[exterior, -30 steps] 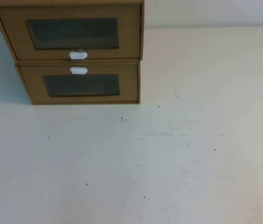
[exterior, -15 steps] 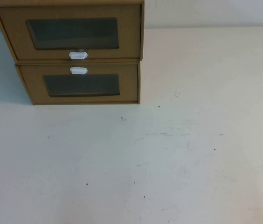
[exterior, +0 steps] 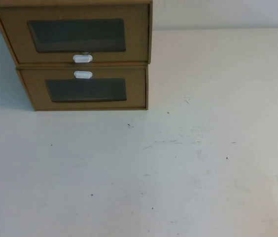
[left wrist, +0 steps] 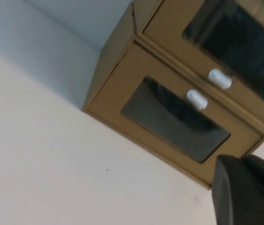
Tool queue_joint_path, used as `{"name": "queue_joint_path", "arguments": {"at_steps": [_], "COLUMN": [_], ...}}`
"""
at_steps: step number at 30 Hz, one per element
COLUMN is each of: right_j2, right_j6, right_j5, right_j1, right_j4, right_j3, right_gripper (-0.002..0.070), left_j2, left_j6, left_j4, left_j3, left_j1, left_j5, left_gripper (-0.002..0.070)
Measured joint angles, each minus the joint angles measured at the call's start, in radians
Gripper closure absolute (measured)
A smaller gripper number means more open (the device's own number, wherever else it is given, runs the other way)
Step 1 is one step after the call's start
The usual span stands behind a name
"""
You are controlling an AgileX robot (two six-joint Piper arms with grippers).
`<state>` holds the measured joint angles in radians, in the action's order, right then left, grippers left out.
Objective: Open the shoe box
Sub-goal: 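Pull the top drawer of the cardboard box fully open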
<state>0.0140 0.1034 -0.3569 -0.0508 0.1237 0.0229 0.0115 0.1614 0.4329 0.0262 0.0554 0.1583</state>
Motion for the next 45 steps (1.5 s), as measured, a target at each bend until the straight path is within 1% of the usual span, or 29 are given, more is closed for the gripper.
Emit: {"name": "queue_joint_path", "arguments": {"at_steps": [3,6,9,12,15,22,26,30,35,45], "right_j2": [0.000,0.000,0.000,0.000,0.000,0.000,0.000,0.000,0.000,0.000], "right_j6": [0.000,0.000,0.000,0.000,0.000,0.000,0.000,0.000,0.000,0.000], "right_j5": [0.000,0.000,0.000,0.000,0.000,0.000,0.000,0.000,0.000,0.000], "right_j1": [0.000,0.000,0.000,0.000,0.000,0.000,0.000,0.000,0.000,0.000], "right_j4": [0.000,0.000,0.000,0.000,0.000,0.000,0.000,0.000,0.000,0.000], "right_j3": [0.000,0.000,0.000,0.000,0.000,0.000,0.000,0.000,0.000,0.000], "right_gripper": [0.0690,0.0689,0.0690,0.0690,0.0690,0.0690,0.0690,0.0690,0.0690,0.0690], "left_j2": [0.000,0.000,0.000,0.000,-0.069,-0.382,-0.576,-0.748,-0.985,-1.511], "left_j6": [0.022,0.028,0.012,-0.032,-0.110,-0.307,-0.455,-0.556,-0.636,-0.675], "left_j4": [0.059,0.072,0.080,0.080,0.080,0.065,0.065,0.065,0.065,0.073], "left_j3": [0.000,0.000,0.000,-0.029,-0.131,-0.436,-0.625,-0.854,-1.172,-1.870], "left_j1": [0.000,0.000,0.000,0.000,0.000,0.000,0.000,0.000,0.000,0.000], "left_j5": [-0.055,-0.105,-0.119,-0.054,0.072,0.369,0.534,0.603,0.662,0.964], "left_gripper": [0.0680,0.0680,0.0680,0.0680,0.0680,0.0680,0.0680,0.0680,0.0680,0.0680]}}
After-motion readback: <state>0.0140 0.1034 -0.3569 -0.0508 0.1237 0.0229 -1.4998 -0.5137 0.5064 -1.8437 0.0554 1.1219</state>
